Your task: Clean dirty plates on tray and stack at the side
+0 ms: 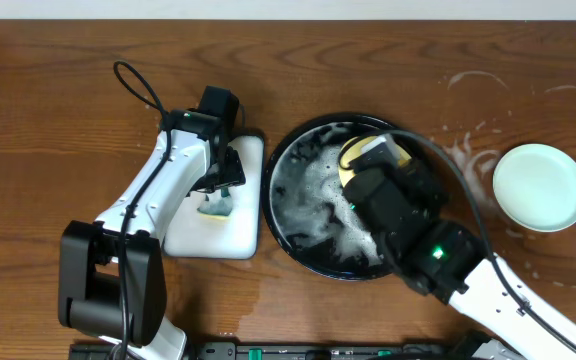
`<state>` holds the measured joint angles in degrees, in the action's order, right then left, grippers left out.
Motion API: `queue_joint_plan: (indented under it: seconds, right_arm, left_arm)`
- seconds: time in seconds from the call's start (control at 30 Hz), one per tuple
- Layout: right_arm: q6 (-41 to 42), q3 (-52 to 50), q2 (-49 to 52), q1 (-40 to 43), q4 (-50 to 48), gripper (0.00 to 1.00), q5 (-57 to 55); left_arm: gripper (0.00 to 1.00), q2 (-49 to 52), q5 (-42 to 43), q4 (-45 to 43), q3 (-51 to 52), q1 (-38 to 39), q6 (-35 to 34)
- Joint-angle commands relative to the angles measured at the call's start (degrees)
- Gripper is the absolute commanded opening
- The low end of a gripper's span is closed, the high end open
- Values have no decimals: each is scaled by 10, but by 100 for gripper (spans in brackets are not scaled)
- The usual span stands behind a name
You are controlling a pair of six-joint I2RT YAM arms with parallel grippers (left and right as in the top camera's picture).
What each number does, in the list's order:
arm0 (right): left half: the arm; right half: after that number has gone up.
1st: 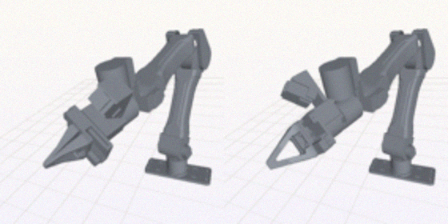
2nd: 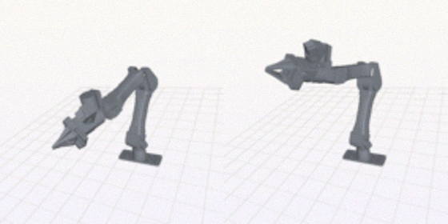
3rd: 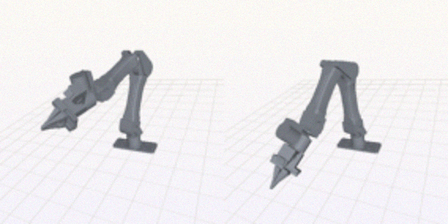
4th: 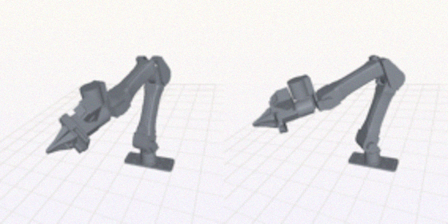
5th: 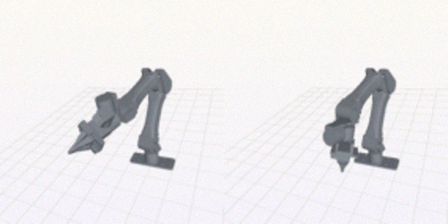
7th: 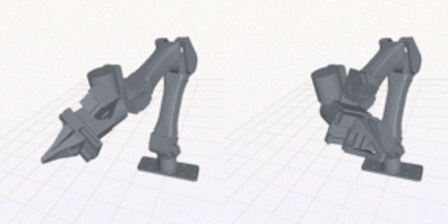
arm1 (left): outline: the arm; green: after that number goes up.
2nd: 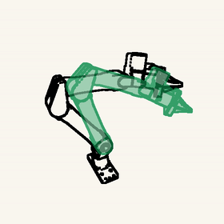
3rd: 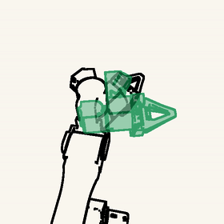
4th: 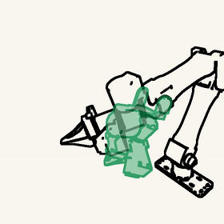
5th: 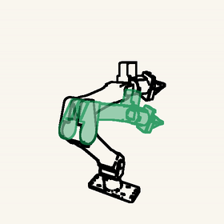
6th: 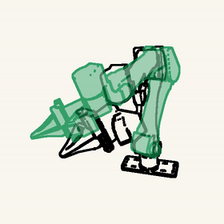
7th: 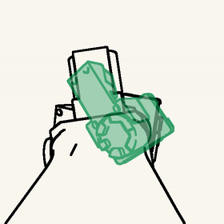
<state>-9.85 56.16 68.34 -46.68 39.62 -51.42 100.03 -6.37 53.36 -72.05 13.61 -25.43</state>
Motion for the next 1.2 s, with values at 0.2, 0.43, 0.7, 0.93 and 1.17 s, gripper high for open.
queue_joint_plan:
  seconds: [0.2, 0.43, 0.7, 0.93, 1.17]
  right_arm:
    - [-53, 13, -6, -77, -2, 1, -133]
    - [-57, 13, -6, -95, -2, 1, -145]
    - [-66, 13, -6, -121, -2, 1, -180]
    - [-66, 13, -6, -134, -2, 1, -183]
    - [-85, 13, -6, -134, -5, 1, -238]
  left_arm:
    - [80, -7, -5, 1, -5, 0, 3]
    - [80, -7, -5, 1, -5, 0, 3]
    - [80, -7, -5, 1, -5, 0, 3]
    - [80, -7, -5, 1, -5, 0, 3]
    - [80, -7, -5, 1, -5, 0, 3]
